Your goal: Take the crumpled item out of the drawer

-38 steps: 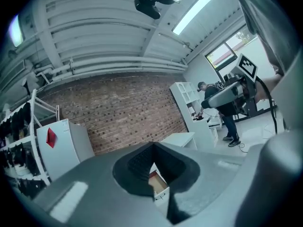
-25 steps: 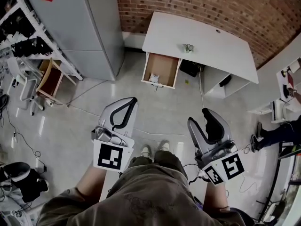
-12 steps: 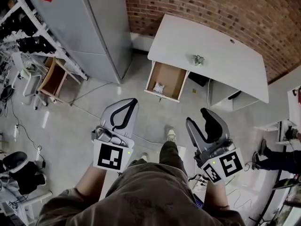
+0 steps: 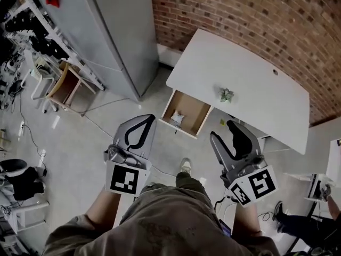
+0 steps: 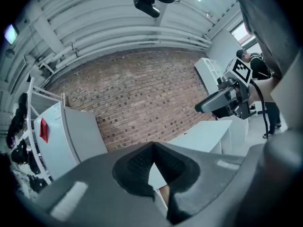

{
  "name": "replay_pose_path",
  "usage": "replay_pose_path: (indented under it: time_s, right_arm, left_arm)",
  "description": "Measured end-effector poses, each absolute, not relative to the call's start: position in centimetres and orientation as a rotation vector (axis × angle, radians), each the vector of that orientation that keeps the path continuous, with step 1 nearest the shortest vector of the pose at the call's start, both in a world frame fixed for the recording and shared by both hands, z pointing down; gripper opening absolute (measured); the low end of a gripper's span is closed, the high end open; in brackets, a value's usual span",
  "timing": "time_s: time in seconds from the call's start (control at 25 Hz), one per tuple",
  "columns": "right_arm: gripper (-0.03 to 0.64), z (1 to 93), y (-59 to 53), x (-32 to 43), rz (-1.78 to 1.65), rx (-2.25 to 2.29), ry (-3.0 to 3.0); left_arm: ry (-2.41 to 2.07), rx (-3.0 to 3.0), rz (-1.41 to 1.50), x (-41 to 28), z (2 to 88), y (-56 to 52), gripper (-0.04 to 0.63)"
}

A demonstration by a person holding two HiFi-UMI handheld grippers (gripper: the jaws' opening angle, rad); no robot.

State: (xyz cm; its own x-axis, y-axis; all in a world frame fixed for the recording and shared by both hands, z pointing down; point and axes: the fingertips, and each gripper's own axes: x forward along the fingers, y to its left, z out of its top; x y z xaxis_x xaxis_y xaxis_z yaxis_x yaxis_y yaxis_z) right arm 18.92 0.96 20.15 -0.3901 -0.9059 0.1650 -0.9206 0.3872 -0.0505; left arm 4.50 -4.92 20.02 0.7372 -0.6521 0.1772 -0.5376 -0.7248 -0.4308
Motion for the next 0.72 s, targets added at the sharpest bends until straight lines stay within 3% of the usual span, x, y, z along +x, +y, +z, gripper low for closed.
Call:
replay_pose_path:
  time_s: [0.4, 0.72]
  right_arm:
    - [0.235, 21.0, -6.5, 24.4, 0.203, 1.445, -2.631]
    - [0.236, 21.8, -9.0, 24.1, 0.222, 1.322, -2.695]
  left_arm:
    - [1.119, -2.531, -0.534, 9.4, 20.8, -9.8, 0.000]
    - [1.223, -2.464, -0.591, 8.7, 21.0, -10.6, 0.000]
